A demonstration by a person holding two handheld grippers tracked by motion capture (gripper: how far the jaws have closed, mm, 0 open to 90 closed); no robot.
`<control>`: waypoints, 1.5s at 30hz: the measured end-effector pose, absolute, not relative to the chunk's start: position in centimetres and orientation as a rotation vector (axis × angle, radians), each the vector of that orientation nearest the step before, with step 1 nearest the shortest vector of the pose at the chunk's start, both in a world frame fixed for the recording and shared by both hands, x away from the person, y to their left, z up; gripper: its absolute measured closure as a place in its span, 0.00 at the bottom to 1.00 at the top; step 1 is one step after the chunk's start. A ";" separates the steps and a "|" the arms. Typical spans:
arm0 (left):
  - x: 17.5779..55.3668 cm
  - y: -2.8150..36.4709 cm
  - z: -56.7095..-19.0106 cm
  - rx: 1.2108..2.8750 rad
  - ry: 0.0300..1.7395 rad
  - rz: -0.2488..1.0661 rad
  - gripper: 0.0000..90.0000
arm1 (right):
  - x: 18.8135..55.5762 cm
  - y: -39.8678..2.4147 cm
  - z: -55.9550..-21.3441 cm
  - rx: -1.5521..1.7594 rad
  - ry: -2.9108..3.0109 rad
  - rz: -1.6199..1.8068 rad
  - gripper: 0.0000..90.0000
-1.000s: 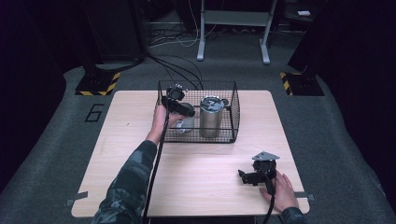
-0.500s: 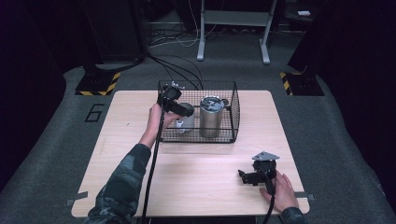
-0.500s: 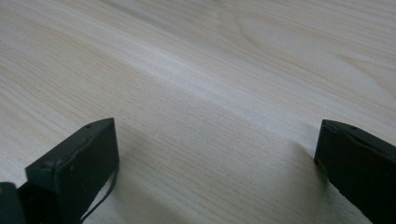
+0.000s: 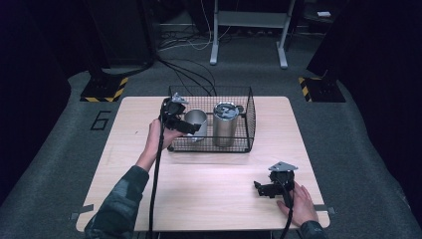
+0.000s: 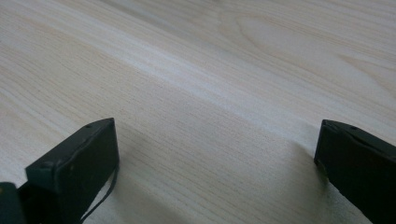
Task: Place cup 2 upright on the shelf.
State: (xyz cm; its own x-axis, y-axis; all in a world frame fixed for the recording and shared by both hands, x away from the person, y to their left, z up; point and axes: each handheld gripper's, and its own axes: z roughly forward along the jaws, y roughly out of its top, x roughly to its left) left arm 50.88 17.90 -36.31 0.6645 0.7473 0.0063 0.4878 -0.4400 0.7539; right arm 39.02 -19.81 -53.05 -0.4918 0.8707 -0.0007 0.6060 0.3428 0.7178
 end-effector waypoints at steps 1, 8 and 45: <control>50.5 18.1 -36.3 2.124 0.947 0.448 0.00 | 39.0 -19.8 -53.0 1.300 2.228 0.942 0.00; 48.0 19.7 -36.6 2.113 0.928 0.477 0.00 | 39.0 -19.8 -53.1 1.296 2.227 0.942 0.00; 37.7 32.0 -50.5 2.014 1.334 0.498 0.00 | 39.0 -19.8 -53.1 1.297 2.227 0.942 0.00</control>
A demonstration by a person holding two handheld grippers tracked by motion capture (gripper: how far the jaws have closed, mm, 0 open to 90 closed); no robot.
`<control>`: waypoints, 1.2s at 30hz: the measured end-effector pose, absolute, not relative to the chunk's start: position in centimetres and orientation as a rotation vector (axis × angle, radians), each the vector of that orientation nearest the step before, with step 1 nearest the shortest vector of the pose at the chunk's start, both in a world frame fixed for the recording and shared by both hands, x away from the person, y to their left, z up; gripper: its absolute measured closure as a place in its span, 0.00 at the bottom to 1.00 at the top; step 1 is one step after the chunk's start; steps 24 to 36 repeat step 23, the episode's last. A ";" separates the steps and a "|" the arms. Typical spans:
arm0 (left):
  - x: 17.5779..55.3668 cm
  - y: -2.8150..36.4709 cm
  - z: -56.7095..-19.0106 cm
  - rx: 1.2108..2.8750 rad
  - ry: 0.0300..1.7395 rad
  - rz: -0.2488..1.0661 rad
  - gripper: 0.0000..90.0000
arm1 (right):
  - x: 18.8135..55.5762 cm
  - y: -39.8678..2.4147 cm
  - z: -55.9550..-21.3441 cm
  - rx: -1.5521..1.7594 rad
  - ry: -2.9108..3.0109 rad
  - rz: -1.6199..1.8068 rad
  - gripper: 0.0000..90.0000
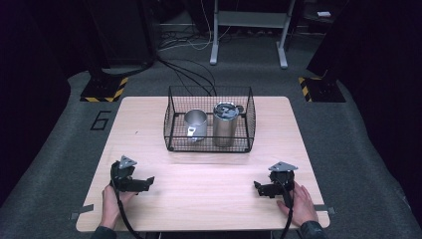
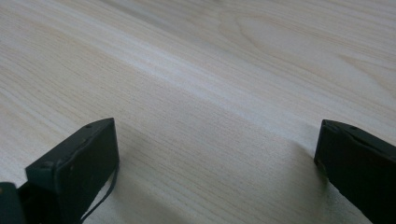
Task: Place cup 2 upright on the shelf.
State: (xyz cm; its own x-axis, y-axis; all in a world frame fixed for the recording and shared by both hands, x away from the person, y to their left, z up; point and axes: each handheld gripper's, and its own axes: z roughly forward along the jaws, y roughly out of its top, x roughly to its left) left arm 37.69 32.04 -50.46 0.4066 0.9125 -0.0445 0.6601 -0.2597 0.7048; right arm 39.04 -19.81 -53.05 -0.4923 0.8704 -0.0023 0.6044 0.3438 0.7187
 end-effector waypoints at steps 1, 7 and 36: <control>37.6 32.2 -50.7 2.015 1.349 0.494 0.00 | 39.0 -19.8 -53.1 1.297 2.227 0.942 0.00; 37.5 33.0 -52.1 2.003 1.368 0.519 0.00 | 39.0 -19.8 -53.0 1.303 2.227 0.942 0.00; 37.5 33.4 -53.1 2.000 1.361 0.577 0.00 | 39.0 -19.8 -53.0 1.298 2.228 0.941 0.00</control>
